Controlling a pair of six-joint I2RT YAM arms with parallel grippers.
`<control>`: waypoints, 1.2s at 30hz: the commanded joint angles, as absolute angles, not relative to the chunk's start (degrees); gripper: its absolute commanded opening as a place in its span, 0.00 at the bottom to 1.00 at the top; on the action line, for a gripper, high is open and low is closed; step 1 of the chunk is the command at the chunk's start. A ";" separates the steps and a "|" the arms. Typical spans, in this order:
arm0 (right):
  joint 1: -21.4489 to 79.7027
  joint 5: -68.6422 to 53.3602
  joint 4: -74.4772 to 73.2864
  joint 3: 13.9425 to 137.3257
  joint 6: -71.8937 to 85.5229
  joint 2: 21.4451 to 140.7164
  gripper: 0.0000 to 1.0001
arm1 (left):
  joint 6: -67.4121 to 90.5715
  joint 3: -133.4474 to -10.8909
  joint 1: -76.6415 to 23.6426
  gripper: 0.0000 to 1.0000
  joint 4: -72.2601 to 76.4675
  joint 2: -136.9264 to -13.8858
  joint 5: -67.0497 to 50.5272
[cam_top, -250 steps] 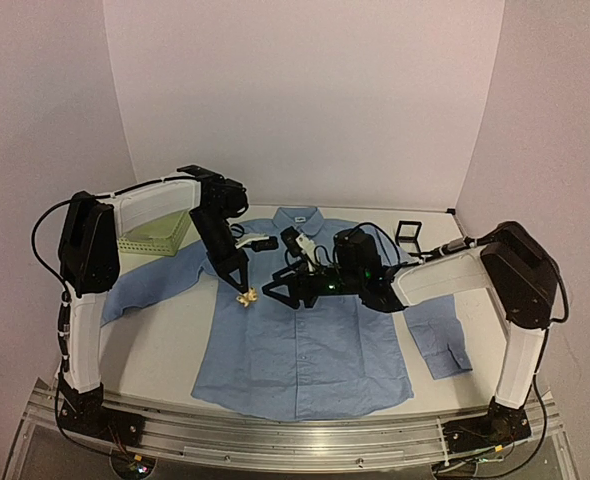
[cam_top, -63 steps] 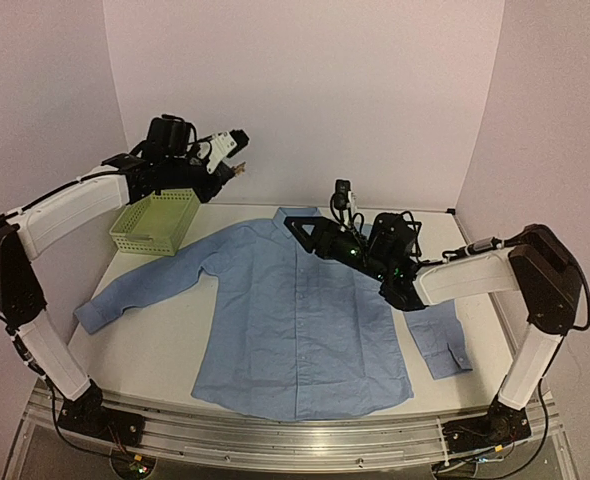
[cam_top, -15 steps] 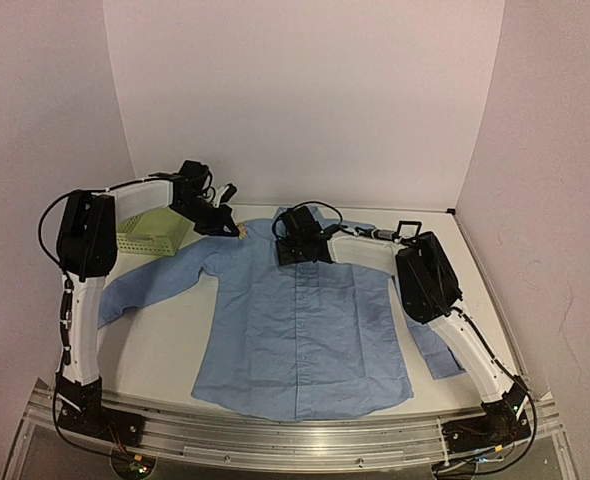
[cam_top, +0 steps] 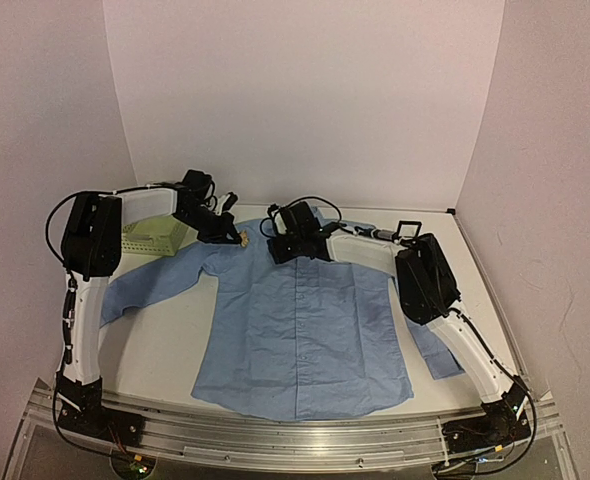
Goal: Pin the brooch onto the clothing
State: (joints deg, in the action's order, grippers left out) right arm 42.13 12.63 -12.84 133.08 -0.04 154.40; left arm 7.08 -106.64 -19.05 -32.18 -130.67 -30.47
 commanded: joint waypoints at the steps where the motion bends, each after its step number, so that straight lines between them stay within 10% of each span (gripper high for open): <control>1: 42.21 13.28 -11.56 136.68 -1.99 157.98 0.51 | 6.93 -106.51 -18.36 0.00 -29.81 -130.90 -31.34; 7: 42.20 11.31 -12.11 133.23 -0.84 157.96 0.46 | 7.44 -106.40 -17.79 0.00 -29.46 -131.10 -31.63; 19: 42.22 10.37 -11.95 135.53 -0.44 156.52 0.01 | 8.93 -109.77 -17.11 0.00 -30.12 -132.39 -33.54; 36: 41.27 7.42 -0.74 131.41 9.36 148.00 0.00 | 11.09 -110.65 -15.75 0.00 -28.58 -132.81 -34.22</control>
